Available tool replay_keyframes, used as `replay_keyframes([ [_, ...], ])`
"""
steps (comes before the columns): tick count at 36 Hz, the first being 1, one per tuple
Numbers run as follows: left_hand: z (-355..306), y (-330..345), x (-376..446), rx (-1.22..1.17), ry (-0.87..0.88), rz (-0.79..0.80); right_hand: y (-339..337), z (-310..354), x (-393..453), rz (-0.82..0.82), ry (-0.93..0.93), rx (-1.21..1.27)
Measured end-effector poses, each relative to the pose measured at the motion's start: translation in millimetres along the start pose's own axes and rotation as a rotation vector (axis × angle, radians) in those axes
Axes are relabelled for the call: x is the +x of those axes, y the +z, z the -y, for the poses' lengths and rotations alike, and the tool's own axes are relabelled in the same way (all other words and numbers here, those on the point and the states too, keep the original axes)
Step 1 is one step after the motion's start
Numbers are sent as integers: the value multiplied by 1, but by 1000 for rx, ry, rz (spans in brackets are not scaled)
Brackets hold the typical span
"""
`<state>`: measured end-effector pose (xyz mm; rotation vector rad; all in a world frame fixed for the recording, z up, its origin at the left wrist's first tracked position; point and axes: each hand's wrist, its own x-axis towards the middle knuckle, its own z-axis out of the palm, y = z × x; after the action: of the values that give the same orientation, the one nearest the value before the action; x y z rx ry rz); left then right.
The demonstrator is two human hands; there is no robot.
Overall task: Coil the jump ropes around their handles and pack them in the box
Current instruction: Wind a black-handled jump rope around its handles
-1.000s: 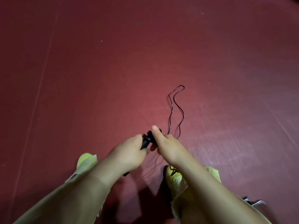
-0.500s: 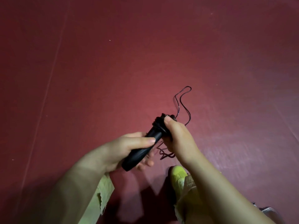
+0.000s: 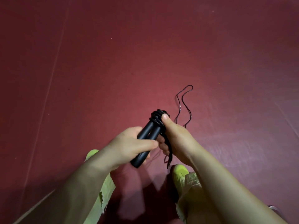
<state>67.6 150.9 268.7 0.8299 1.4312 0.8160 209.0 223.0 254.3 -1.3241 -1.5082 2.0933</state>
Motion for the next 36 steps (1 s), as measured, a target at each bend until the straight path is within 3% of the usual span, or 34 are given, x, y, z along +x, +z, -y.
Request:
replay_keyframes([
  [3,7,0,4,171,47,-30,-1,-3,1,95,27,153],
  [8,3,2,6,168,77,11,0,-5,2,87,36,316],
  [12,8,2,10,229,39,-9,2,-14,3,-15,81,222],
  [17,12,2,14,505,-22,-101,-2,-19,-4,-166,133,-56],
  [22,18,9,16,875,2,-184,-8,-23,-9,-208,161,-218],
  [29,21,20,17,1123,70,-211,-7,-30,-12,-204,197,-75],
  [32,23,19,22,969,26,-120,-4,-30,-11,-244,116,-102],
  [36,18,17,21,293,-68,54,-4,-20,-7,-314,-1,-169],
])
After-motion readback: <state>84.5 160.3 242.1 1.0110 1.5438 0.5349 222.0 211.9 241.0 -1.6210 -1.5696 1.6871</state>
